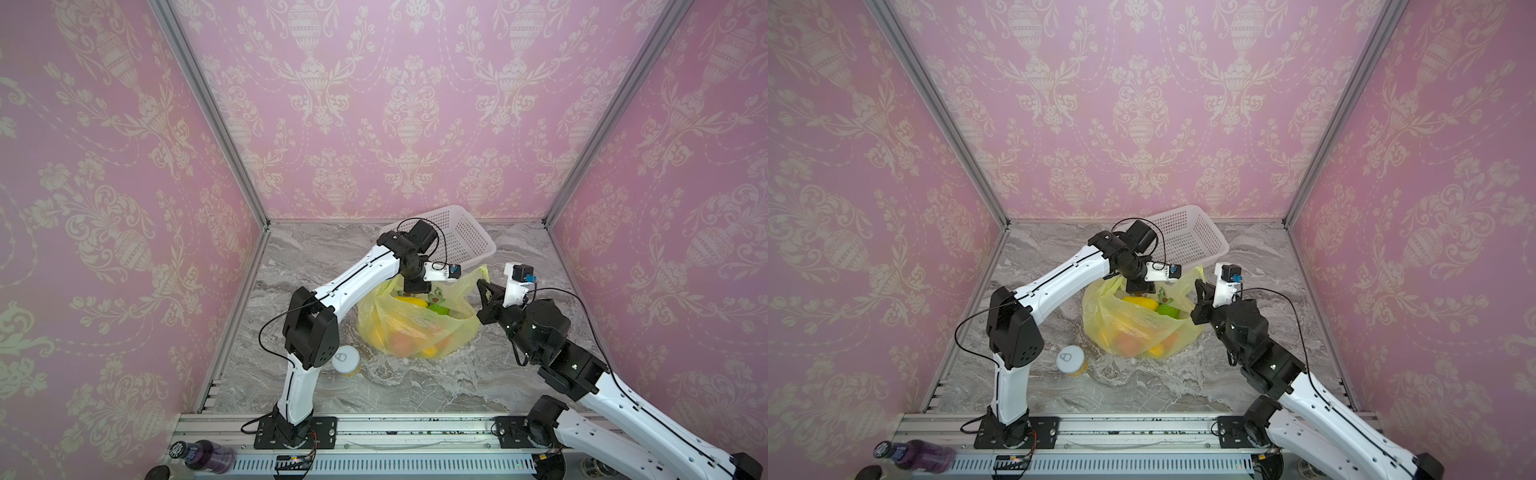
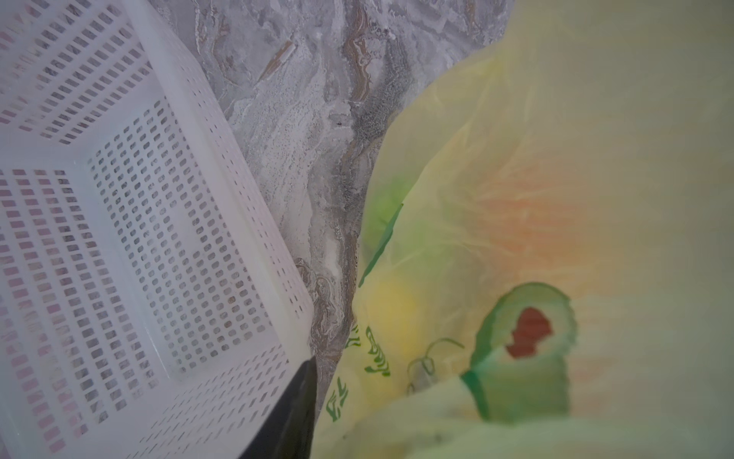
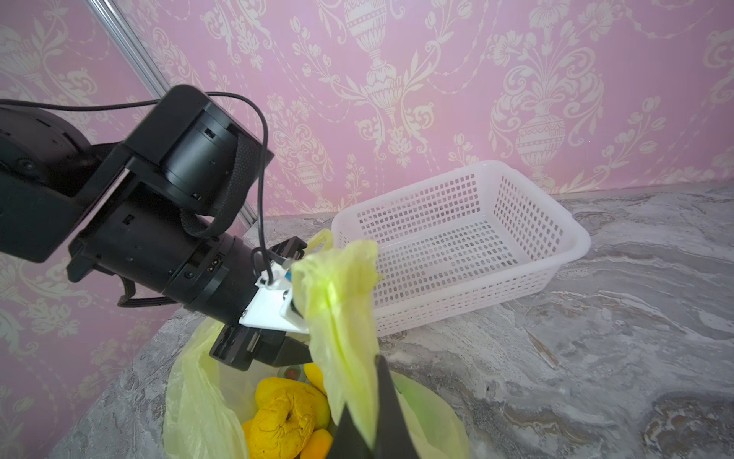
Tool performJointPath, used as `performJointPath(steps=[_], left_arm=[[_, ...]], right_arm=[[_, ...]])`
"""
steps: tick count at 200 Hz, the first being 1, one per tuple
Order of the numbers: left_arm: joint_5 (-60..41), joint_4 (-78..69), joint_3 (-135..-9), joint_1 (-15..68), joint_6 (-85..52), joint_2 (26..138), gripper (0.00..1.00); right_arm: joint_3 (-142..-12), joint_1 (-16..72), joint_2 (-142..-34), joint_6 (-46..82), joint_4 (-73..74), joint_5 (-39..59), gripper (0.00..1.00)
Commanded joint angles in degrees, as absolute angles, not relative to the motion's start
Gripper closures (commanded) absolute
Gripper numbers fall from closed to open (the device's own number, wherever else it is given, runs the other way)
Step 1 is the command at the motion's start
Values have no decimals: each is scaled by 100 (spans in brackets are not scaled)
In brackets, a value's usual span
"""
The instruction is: Untie the knot of the plastic bag and take out the fruit
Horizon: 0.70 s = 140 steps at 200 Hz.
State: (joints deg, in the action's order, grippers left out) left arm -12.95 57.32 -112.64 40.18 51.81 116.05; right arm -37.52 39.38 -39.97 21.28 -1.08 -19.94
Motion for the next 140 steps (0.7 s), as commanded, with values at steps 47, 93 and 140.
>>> performJointPath(steps=[47,93,140], left_arm=[[-906,5980,-11808,3940,4968,11681,100],[-680,5767,-12110,3713,4742,11541,100],[-225,6137,-13060,3454,4647,11579,100]], right_arm=[[-3716,3898,-4004,2250,16,-1787,100],[-3780,3901,-4333,2267,252,-1483,100],[-4070,3903,-4888,2274,683,-1117,100]])
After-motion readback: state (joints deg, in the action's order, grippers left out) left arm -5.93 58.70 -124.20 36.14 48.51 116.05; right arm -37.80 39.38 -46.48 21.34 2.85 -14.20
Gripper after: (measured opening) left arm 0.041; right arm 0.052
